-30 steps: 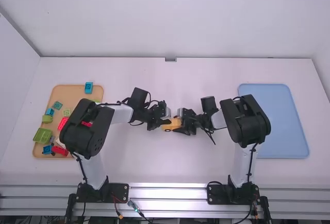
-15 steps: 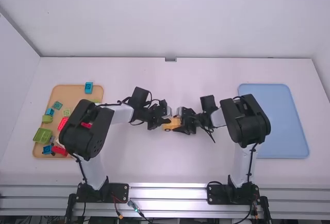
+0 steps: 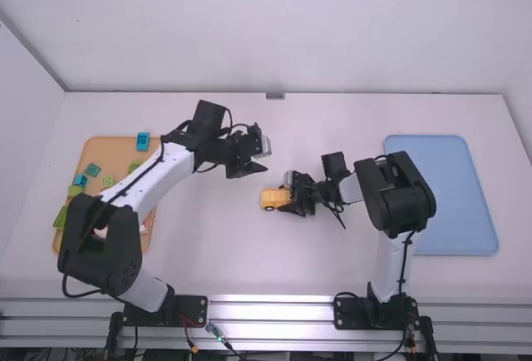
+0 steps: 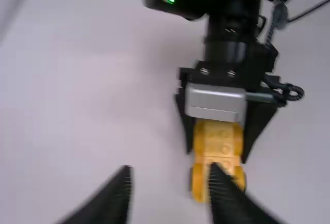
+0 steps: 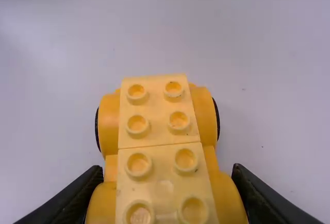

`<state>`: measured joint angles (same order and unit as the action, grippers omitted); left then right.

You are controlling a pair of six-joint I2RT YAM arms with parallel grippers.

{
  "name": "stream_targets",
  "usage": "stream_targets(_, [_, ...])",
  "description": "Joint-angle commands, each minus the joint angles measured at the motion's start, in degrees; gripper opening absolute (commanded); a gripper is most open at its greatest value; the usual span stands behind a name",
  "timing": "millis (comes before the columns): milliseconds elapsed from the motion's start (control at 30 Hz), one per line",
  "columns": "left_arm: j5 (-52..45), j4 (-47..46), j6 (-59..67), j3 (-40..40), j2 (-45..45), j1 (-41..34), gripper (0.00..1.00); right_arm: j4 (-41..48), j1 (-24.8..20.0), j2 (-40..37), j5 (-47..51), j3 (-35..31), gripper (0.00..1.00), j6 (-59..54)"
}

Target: Assemble lego blocks to make yellow taxi

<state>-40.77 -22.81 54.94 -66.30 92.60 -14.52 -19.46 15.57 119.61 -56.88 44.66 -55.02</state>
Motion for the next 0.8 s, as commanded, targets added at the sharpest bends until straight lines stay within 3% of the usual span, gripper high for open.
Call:
stream_targets(0, [1.79, -0.72, -2.91, 0.04, -1.51, 2.34, 0.99, 0.44, -0.04, 0.74, 3.04, 0.70, 0.64, 0.57])
stream_targets(233, [2.45, -0.96, -11.30, 0.04, -2.19, 8.50, 0.99, 0.26, 1.38, 0.72, 7.10, 0.83, 0.69, 0.72])
stream_targets(300, [2.45, -0.96, -14.49, 0.24, -2.19, 10.51, 0.99, 0.46, 1.79, 0.70, 7.67, 1.25, 0.85, 0.72])
stream_targets(500, [2.89, -0.98, -16.72, 1.14, -2.19, 13.60, 0.99, 0.70, 1.60, -1.27, 7.52, 1.88, 1.00, 2.43])
stream_targets(633, [2.91, -0.74, -21.94, 1.42, -2.19, 14.80, 0.99, 5.38, 0.81, -6.69, 7.93, 1.88, 0.99, 3.02])
stream_targets(767, [2.91, -0.72, -25.79, 1.42, -2.19, 16.70, 0.99, 17.62, 0.04, -14.86, 11.91, 3.48, 0.99, 0.57])
